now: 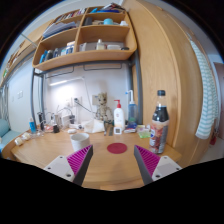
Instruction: Pour water
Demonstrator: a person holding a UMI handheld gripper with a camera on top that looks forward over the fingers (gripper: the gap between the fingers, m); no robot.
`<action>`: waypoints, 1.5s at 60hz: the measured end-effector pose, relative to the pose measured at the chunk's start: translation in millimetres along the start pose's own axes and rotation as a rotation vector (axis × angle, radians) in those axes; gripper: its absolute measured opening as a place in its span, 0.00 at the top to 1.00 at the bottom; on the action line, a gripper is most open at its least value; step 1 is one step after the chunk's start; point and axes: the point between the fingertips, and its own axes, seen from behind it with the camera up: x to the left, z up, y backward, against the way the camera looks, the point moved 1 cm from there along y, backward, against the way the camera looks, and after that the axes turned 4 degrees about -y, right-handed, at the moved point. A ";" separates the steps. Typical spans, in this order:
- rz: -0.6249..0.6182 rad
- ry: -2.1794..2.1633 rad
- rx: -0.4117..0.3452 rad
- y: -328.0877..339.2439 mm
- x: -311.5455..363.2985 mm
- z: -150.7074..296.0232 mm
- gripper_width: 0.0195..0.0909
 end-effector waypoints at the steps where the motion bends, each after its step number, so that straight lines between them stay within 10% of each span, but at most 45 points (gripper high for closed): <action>1: -0.013 0.001 -0.002 0.6 -11.9 -0.2 0.09; 34: -0.128 0.064 -0.096 -93.0 -168.1 44.3 0.11; 60: -0.081 0.056 -0.119 -119.0 -168.8 50.1 0.73; 90: -0.105 0.460 -0.060 -126.7 -123.9 53.4 0.75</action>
